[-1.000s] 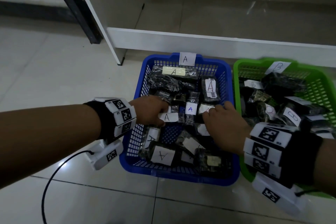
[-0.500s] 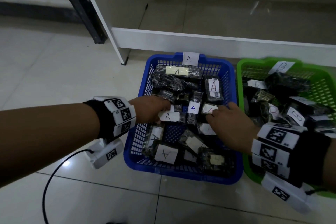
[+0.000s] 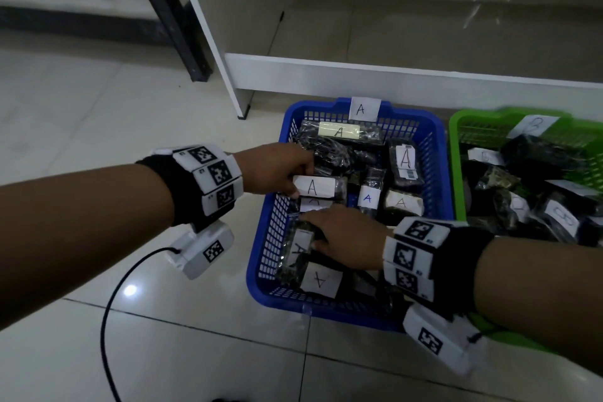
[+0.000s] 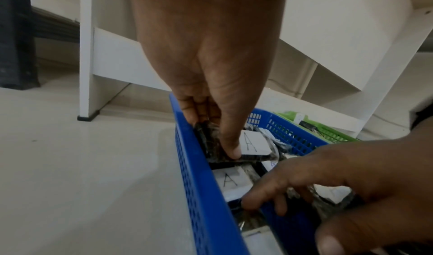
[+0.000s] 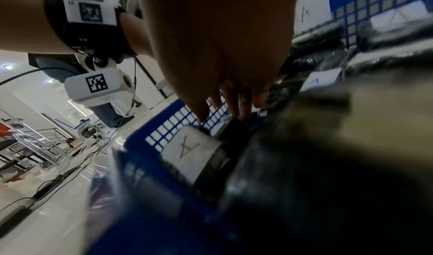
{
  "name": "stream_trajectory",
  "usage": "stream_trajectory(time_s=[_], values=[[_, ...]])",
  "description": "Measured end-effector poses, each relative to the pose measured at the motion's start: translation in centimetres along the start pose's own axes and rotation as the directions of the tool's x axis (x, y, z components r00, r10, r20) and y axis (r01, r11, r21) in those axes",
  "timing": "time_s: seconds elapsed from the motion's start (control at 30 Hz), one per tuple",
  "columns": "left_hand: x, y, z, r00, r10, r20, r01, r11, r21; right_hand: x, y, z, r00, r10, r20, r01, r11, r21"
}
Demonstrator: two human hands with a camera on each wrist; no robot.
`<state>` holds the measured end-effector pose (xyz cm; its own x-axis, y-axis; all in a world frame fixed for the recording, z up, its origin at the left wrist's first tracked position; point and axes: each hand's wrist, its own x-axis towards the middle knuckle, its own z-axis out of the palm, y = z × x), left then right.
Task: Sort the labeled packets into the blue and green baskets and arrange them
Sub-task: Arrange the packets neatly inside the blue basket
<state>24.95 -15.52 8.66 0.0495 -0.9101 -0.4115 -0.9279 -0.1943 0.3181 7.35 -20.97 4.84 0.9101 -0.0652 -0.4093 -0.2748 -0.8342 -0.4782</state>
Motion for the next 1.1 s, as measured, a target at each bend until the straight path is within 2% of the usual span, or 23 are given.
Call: stream_trajectory(time_s=[0.13, 0.23, 0.37, 0.5, 0.6, 0.73, 0.97, 1.1], values=[[-0.1, 0.0, 0.8, 1.000, 0.015, 0.003, -0.015, 0.997, 0.073, -0.2, -0.4, 2.0, 0.989, 0.129, -0.075, -0.123, 0.989, 0.080], [-0.1, 0.1, 1.5, 0.998, 0.057, 0.019, -0.059, 0.986, 0.157, -0.3, -0.2, 1.7, 0.966, 0.248, -0.070, -0.232, 0.957, 0.176], [0.0, 0.5, 2.3, 0.995, 0.086, 0.049, -0.096, 0.962, 0.256, -1.4, 0.3, 0.7, 0.972, 0.183, -0.147, -0.136, 0.950, 0.282], [0.1, 1.4, 3.2, 0.988, 0.059, 0.146, -0.101, 0.947, 0.306, -3.1, 0.9, 1.3, 0.981, 0.122, -0.147, -0.086, 0.969, 0.230], [0.2, 1.8, 3.9, 0.984, 0.036, 0.173, -0.094, 0.936, 0.339, -3.8, 1.7, 1.4, 0.983, 0.059, -0.173, -0.041, 0.994, 0.103], [0.5, 1.9, 4.1, 0.978, 0.021, 0.207, -0.099, 0.922, 0.373, -4.4, 2.7, 1.2, 0.997, 0.028, -0.077, -0.034, 0.996, -0.081], [0.6, 2.0, 4.4, 0.980, 0.019, 0.199, -0.095, 0.920, 0.379, -3.1, 0.7, 2.5, 0.965, 0.260, -0.047, -0.264, 0.951, -0.159], [0.6, 1.9, 4.7, 0.983, 0.022, 0.184, -0.087, 0.930, 0.356, -2.3, -0.4, 3.4, 0.928, 0.372, -0.027, -0.373, 0.927, -0.025]])
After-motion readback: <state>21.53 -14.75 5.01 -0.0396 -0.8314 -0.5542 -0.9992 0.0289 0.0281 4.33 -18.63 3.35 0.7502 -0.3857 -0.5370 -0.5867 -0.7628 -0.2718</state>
